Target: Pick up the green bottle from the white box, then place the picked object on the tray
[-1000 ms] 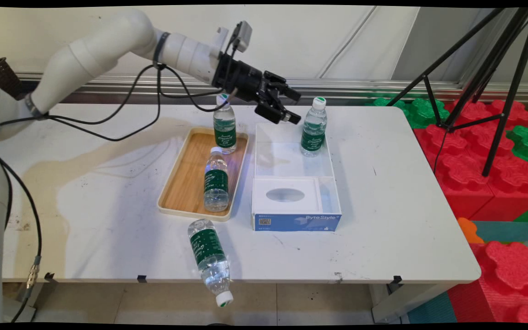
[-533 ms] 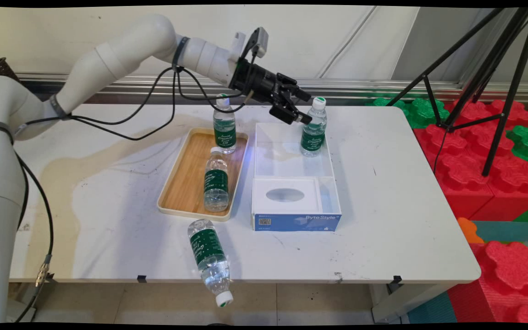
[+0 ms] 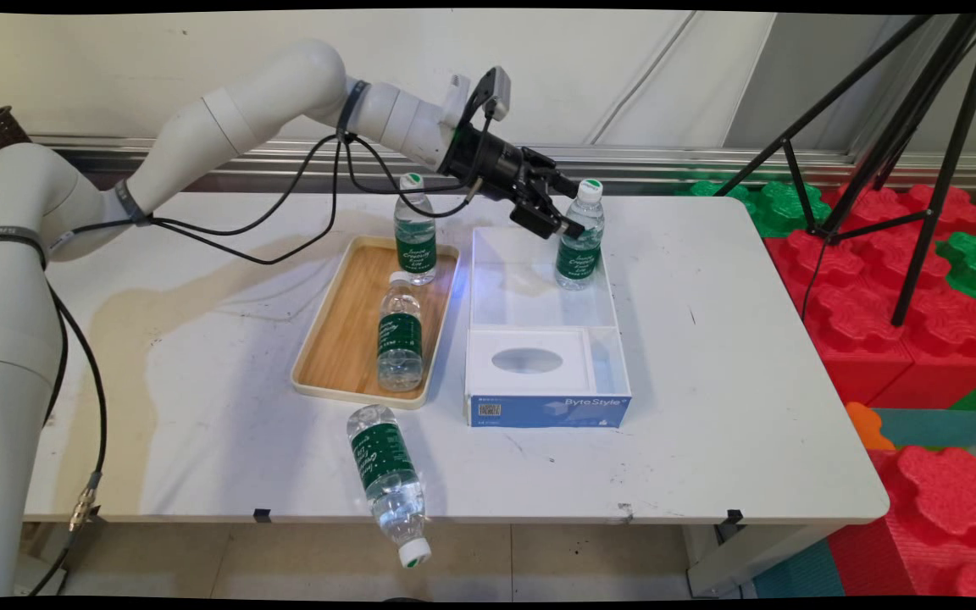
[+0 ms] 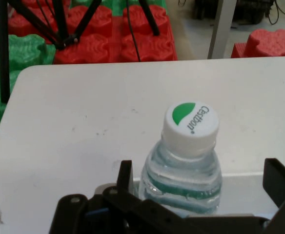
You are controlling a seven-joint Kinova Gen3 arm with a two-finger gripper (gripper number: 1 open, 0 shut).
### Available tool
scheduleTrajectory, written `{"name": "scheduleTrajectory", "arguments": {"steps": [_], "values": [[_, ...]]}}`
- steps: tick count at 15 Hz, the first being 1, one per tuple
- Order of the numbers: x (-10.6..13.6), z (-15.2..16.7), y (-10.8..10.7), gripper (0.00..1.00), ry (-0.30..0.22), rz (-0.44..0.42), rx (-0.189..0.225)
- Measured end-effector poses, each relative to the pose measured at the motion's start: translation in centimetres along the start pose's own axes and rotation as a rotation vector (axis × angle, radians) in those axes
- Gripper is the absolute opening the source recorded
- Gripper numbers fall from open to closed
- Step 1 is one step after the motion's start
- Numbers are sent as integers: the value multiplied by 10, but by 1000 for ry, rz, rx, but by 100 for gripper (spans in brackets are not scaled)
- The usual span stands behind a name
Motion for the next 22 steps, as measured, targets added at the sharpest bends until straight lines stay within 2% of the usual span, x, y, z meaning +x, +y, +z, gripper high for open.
{"name": "scheduleTrajectory", "arguments": {"steps": [13,14,22], "values": [[-10,25,-2,100,-29,-15,1],[-11,26,-2,0,-31,-13,0],[-17,28,1,0,-44,-13,-17]]}}
